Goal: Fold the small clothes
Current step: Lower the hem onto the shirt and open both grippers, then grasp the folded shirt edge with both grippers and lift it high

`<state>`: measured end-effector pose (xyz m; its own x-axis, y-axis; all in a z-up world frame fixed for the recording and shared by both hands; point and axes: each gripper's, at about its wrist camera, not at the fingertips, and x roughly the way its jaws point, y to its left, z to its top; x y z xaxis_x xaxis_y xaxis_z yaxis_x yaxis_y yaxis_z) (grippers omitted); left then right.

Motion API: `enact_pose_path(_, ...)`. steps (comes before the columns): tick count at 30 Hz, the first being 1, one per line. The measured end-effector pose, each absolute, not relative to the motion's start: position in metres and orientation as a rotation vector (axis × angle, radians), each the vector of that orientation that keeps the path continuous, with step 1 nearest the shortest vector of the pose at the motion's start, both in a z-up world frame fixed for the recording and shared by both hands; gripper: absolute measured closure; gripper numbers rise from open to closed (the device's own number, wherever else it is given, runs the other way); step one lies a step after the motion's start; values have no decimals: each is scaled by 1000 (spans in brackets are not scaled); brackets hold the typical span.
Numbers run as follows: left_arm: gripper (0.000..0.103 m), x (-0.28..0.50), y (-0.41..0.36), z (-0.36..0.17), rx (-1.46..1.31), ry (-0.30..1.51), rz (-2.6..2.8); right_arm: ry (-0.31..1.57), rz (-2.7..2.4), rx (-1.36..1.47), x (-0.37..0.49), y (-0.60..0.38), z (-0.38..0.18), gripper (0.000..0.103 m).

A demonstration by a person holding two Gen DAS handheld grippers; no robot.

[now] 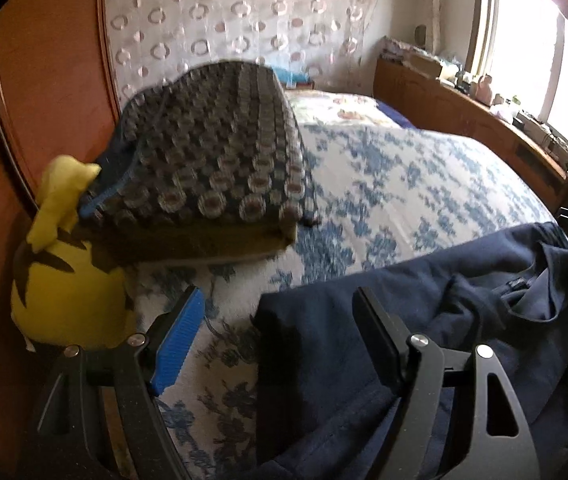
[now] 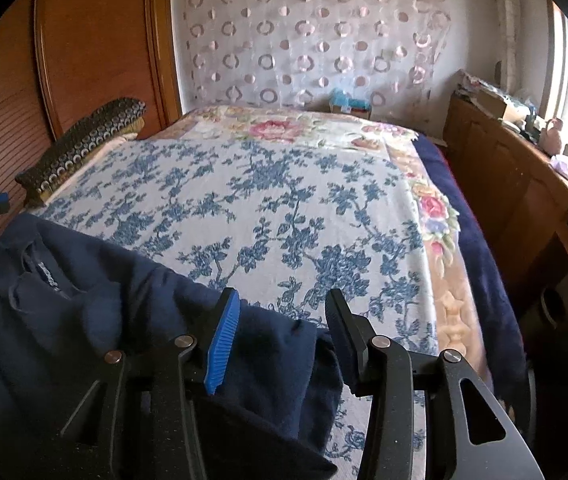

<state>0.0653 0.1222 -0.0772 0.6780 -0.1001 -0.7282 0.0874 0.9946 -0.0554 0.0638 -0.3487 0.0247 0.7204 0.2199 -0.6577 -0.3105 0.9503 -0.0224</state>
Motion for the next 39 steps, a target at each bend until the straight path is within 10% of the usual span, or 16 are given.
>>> enact_pose_path(31,25,73,120,-106,-14,898,-96,838,317,-120,82,-357,1,40)
enact_pose_path(39,67,75,110,-100,-28,912,-184,839,391,-126,76,-355,2,77)
